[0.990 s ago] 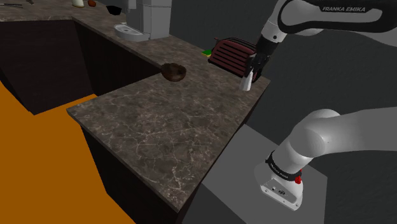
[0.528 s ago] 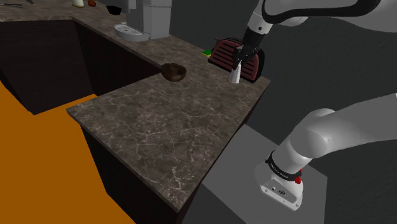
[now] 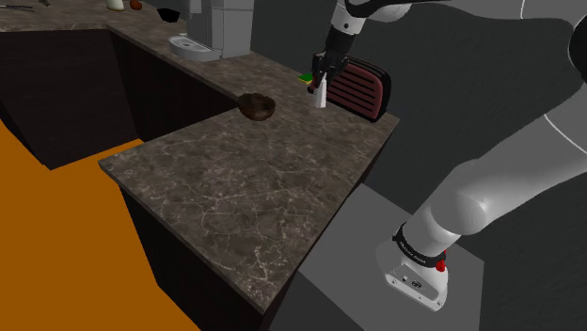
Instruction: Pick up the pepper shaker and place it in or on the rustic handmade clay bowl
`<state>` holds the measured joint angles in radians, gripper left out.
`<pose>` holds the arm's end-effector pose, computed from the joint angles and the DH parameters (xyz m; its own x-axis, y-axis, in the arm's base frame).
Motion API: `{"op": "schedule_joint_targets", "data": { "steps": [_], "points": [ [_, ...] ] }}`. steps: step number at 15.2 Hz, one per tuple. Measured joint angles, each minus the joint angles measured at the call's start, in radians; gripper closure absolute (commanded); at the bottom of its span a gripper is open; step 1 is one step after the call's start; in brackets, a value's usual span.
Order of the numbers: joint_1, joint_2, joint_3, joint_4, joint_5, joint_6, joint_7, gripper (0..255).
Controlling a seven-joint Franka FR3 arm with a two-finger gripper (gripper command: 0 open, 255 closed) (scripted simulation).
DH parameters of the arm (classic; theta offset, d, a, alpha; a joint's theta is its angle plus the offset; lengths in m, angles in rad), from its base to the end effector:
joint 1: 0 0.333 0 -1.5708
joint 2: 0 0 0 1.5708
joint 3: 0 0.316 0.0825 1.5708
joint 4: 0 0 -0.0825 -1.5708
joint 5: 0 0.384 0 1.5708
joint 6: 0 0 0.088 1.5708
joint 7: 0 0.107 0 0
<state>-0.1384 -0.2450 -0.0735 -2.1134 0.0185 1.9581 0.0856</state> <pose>0.4808 -0.1046 0.5268 0.9506 -0.2984 0.0854 -0.2957 -0.9543 -0.0430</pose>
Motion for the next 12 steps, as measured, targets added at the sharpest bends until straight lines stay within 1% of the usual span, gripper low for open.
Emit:
{"op": "schedule_joint_targets", "data": {
  "steps": [6, 10, 12],
  "points": [
    [0.021, 0.221, 0.022, 0.252, 0.013, -0.03, 0.037, 255],
    [0.03, 0.372, 0.032, 0.453, 0.018, -0.08, 0.058, 255],
    [0.037, 0.474, 0.037, 0.594, 0.019, -0.119, 0.073, 255]
  ]
}}
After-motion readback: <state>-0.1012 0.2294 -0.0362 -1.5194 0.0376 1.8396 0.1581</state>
